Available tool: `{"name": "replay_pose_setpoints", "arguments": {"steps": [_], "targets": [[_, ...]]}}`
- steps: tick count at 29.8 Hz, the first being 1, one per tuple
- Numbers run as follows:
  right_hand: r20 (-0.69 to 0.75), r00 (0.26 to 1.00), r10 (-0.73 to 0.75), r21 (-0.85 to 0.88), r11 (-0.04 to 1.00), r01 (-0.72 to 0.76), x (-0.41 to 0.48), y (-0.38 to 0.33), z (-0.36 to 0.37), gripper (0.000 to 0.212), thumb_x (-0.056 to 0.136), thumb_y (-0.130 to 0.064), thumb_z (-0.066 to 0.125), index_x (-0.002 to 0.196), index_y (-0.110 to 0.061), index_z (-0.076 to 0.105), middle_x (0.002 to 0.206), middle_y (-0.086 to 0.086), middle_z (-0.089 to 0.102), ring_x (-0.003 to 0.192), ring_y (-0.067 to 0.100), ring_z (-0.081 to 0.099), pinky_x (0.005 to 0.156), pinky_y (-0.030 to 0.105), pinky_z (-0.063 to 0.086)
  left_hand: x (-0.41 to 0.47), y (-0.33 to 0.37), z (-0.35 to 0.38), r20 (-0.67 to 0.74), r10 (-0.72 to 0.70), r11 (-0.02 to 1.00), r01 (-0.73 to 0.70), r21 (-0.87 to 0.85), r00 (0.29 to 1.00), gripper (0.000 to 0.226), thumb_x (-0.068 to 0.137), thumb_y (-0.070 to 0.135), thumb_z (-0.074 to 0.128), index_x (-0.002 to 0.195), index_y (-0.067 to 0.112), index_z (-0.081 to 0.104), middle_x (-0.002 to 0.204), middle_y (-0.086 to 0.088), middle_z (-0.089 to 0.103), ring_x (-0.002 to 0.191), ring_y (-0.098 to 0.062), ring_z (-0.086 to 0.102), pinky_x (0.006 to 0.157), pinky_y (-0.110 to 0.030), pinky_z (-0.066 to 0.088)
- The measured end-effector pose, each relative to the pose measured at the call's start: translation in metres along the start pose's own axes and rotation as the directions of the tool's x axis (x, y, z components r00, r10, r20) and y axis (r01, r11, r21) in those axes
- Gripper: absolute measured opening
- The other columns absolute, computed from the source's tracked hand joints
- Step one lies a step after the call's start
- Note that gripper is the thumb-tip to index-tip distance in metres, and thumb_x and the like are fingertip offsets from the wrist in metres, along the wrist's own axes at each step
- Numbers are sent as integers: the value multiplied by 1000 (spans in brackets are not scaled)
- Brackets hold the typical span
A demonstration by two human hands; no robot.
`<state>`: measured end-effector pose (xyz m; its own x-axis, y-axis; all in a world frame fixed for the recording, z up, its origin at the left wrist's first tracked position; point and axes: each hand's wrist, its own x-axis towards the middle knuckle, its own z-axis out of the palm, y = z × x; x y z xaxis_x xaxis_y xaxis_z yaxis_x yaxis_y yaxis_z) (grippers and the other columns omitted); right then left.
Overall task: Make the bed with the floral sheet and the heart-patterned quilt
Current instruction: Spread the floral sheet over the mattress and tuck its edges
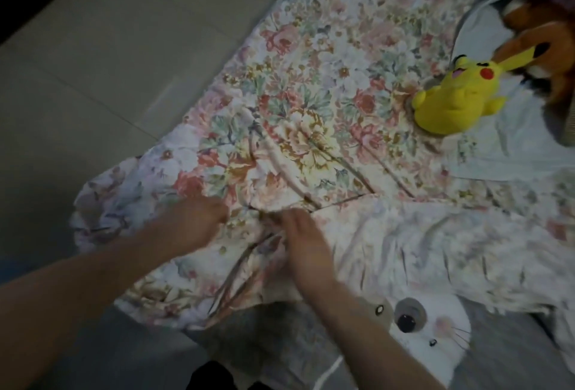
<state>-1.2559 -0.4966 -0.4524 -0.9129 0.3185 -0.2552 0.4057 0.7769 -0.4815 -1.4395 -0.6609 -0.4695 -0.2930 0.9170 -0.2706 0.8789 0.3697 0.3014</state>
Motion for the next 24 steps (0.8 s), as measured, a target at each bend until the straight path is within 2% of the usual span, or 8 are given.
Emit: {"name": "replay_pose_setpoints", "arguments": {"steps": [3, 5, 8, 13, 16, 20, 22, 24], "targets": [[179, 943, 280, -433, 883, -180, 18, 73, -34, 60, 96, -17, 47, 151, -24, 27, 160, 10, 19, 149, 36, 9, 119, 44, 16, 21, 83, 6, 262, -2, 988, 42, -146, 965, 50, 88, 65, 46, 114, 24, 58, 107, 2, 60, 98, -21, 59, 77, -33, 47], [314, 884, 346, -580, 807, -110, 19, 93, -48, 48, 99, -25, 43, 147, -32, 37, 156, 8, 29, 148, 34, 15, 119, 46, 12, 28, 123, 24, 371, -39, 987, 94, -132, 928, 52, 88, 55, 56, 126, 20, 53, 121, -3, 60, 110, -25, 58, 85, -36, 46], [429, 864, 263, -571, 820, 33, 7, 79, -39, 35, 96, -26, 49, 130, -31, 57, 129, 4, 60, 125, 26, 50, 109, 38, 28, 30, 125, 44, 392, -80, 990, 118, -74, 917, 29, 94, 14, 55, 121, 18, 62, 121, -6, 64, 110, -24, 61, 87, -33, 45], [600, 780, 175, -259, 966, -17, -58, 45, -3, 35, 98, -30, 51, 132, -32, 56, 132, 5, 60, 116, 29, 58, 92, 32, 44, 6, 102, 51, 512, -63, 988, 127, -90, 857, 28, 92, 16, 59, 116, 22, 71, 119, -4, 62, 108, -22, 59, 90, -27, 41], [688, 703, 181, -104, 983, -151, -99, 34, 32, 36, 99, -28, 50, 134, -30, 56, 136, 9, 56, 121, 30, 55, 96, 32, 43, -9, 95, 56, 722, -22, 995, 84, -50, 691, 21, 89, 12, 61, 106, 14, 74, 104, -5, 66, 86, -24, 63, 83, -33, 52], [773, 598, 213, -32, 954, -299, -165, 9, 64, 40, 95, -26, 55, 134, -22, 57, 135, 13, 55, 124, 31, 52, 96, 31, 42, -56, 121, 62, 953, -86, 981, -142, 132, 290, 34, 92, 8, 60, 125, 0, 59, 118, -15, 63, 94, -28, 61, 75, -36, 46], [756, 618, 217, 11, 939, -343, -179, -3, 68, 38, 98, -29, 52, 135, -20, 55, 135, 13, 56, 124, 31, 52, 96, 31, 41, -76, 129, 62, 965, -99, 958, -239, 158, 242, 40, 92, 5, 59, 131, -4, 54, 124, -19, 61, 101, -31, 62, 83, -41, 48], [699, 681, 220, 93, 916, -391, -181, -10, 59, 38, 98, -35, 52, 134, -22, 56, 134, 10, 59, 123, 29, 54, 96, 30, 41, -81, 132, 64, 960, -97, 953, -254, 166, 264, 34, 92, 6, 60, 126, -2, 59, 118, -16, 63, 100, -32, 63, 82, -41, 50]]}}
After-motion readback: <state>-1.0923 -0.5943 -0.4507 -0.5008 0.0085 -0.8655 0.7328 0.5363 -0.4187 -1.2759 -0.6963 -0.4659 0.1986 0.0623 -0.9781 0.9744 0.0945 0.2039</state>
